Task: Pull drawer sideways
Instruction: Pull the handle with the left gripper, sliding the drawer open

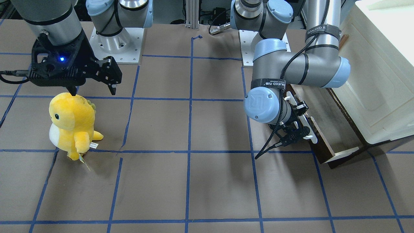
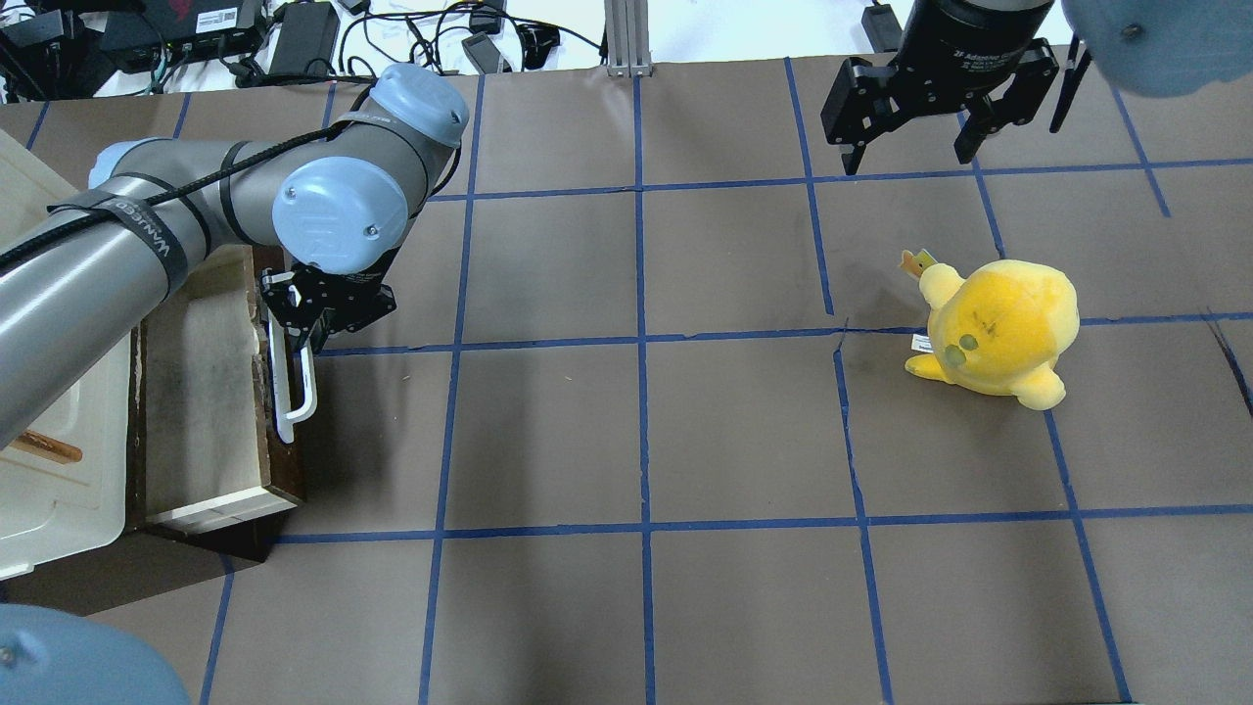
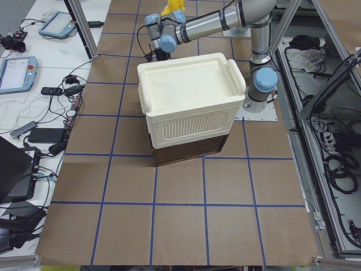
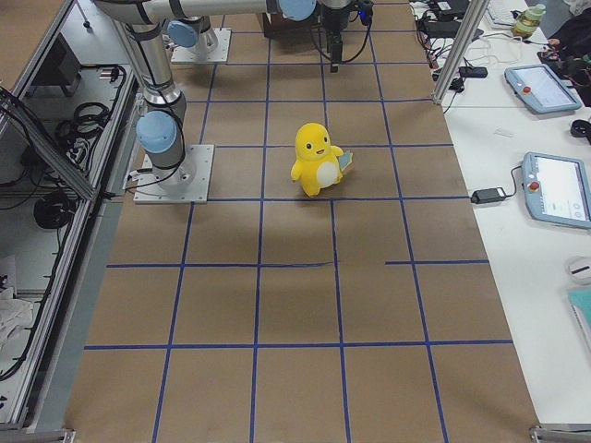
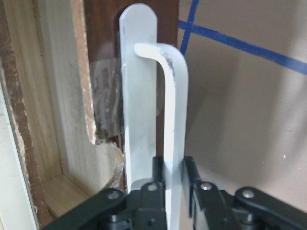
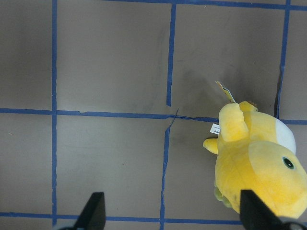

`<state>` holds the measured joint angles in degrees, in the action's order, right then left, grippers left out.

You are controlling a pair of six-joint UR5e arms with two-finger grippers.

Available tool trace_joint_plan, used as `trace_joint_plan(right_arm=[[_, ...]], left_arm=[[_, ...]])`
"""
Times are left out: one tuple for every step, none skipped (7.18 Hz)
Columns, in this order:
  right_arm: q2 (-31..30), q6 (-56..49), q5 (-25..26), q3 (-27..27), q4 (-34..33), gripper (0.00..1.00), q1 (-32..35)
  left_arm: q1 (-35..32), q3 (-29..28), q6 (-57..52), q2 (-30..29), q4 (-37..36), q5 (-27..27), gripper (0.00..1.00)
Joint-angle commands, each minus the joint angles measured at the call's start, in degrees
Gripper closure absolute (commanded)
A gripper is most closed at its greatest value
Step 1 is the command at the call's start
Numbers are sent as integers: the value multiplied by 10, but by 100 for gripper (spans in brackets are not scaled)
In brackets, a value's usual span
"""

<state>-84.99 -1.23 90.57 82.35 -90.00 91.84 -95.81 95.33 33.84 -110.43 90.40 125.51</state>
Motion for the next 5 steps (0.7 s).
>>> trace_joint_plan(right_arm=[[0,0,0,0,0,0,0],[0,0,0,0,0,0,0],[0,-1,0,0,0,0,0],[0,0,0,0,0,0,0],[0,0,0,0,0,0,0]], left_arm=[[-10,-13,3,-6,0,-12,96],[-11,-14,4,-7,0,-11,96],[-11,-13,4,-8,1,-11,87],[-11,-13,4,-7,0,-12,53],[-12,-13,3,-4,1,-13,30]])
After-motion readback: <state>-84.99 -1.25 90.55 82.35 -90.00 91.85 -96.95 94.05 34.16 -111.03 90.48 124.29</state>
